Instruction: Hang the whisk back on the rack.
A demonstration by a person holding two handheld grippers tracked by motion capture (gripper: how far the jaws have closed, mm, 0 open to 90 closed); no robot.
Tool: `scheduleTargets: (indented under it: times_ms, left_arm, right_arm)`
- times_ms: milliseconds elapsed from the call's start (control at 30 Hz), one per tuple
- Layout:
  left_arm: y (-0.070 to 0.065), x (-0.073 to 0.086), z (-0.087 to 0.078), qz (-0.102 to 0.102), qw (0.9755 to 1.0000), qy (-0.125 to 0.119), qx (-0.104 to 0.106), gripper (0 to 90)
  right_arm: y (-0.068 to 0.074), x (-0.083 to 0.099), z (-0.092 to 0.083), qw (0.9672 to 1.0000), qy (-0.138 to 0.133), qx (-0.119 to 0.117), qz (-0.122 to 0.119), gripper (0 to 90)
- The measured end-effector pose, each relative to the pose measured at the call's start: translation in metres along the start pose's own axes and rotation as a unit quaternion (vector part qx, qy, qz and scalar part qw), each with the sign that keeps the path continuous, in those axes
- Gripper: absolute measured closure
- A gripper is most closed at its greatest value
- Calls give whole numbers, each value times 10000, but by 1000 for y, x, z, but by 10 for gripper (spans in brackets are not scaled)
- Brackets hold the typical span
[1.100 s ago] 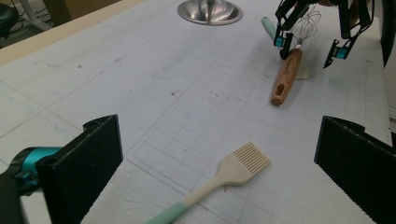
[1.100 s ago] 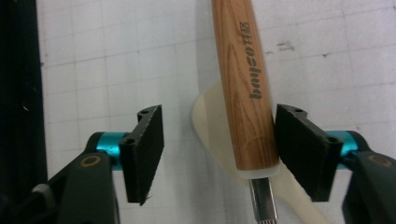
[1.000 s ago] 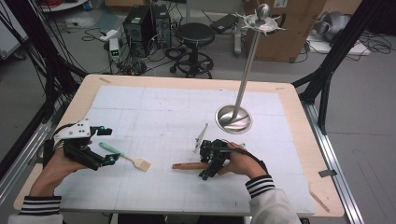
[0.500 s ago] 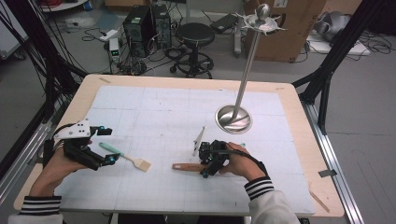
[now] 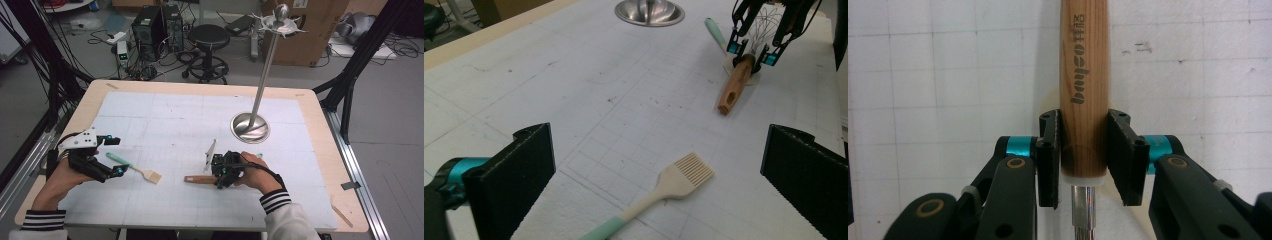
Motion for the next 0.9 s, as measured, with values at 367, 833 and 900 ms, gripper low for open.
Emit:
scheduleTargets:
  times_ms: [367, 833, 900]
  left_arm:
    - [1, 0, -1, -11, 10000, 1, -9, 17]
    - [2, 2, 0, -48, 10000, 26, -26, 16]
    - [2, 2, 1, -60, 10000, 40, -23, 17]
  right_arm:
    - [2, 3, -7, 9994, -236, -263, -14, 698]
    - [-9, 40, -78, 9778, -2042, -49, 478, 701]
    - [-11, 47, -86, 9714, -2305, -28, 572, 700]
Point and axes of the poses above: each handheld gripper's, and its own axes: z roughly forward along the jaws, x roughly out of its underside, y roughly to its left, the point moved 7 cm from there along z, roughly forward along the jaws, and after that the axes turned 11 degrees about y, right-handed, at the moved point
